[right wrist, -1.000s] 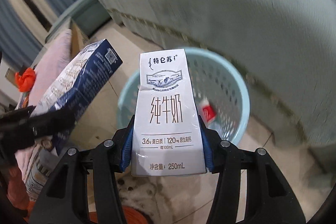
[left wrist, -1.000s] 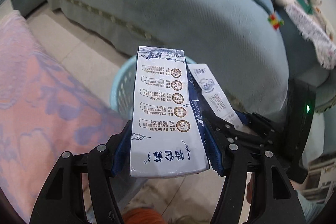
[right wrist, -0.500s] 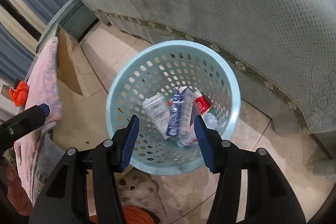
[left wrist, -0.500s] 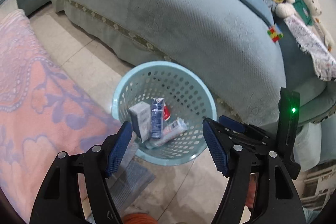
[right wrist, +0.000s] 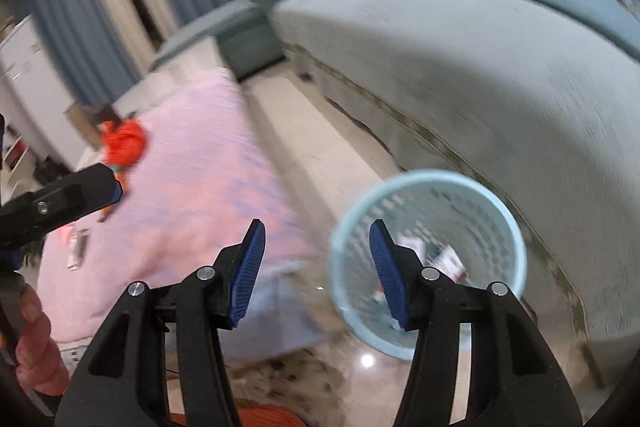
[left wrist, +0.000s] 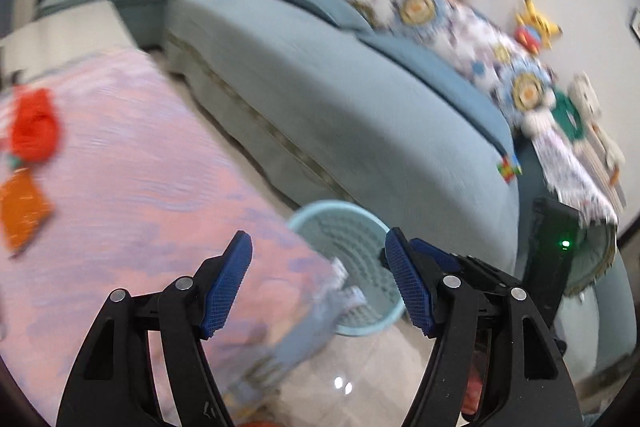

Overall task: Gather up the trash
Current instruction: 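Move both open tools back over the table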

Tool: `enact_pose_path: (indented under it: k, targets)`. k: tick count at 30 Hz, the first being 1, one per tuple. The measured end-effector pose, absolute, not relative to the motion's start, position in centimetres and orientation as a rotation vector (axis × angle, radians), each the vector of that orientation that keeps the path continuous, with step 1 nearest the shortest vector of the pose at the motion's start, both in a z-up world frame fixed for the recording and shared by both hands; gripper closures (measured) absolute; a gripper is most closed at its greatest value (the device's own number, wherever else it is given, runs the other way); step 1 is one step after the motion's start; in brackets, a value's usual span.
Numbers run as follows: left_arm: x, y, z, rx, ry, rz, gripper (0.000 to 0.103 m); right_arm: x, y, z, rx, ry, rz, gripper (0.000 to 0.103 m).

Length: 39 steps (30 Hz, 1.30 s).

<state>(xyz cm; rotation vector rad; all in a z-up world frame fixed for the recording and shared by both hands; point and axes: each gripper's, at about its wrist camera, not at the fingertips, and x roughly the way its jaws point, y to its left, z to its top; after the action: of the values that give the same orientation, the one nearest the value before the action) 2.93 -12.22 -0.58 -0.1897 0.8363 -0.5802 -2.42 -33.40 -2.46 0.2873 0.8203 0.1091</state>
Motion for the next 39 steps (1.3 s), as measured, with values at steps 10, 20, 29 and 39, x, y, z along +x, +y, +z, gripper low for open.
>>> enact_pose_path:
  k: [10, 20, 29, 39]
  targets:
    - [-0.6, 5.1, 3.6, -0.347, 0.685, -0.232, 0.031, -0.1, -19.3, 3.2, 0.102, 0.711, 0.327, 0.052]
    - [-4.8, 17.1, 3.0, -0.374, 0.62, 0.073, 0.025, 2.9, -8.9, 3.7, 0.007, 0.704, 0.441, 0.052]
    - [-5.1, 22.2, -0.5, -0.436, 0.644, 0.148, 0.025, 4.4, -2.8, 2.4, -0.089, 0.695, 0.481, 0.07]
    - [-4.9, 24.3, -3.3, -0.442, 0.68, 0.18, 0.025, 6.7, 0.9, -1.0, -0.114, 0.724, 0.498, 0.07]
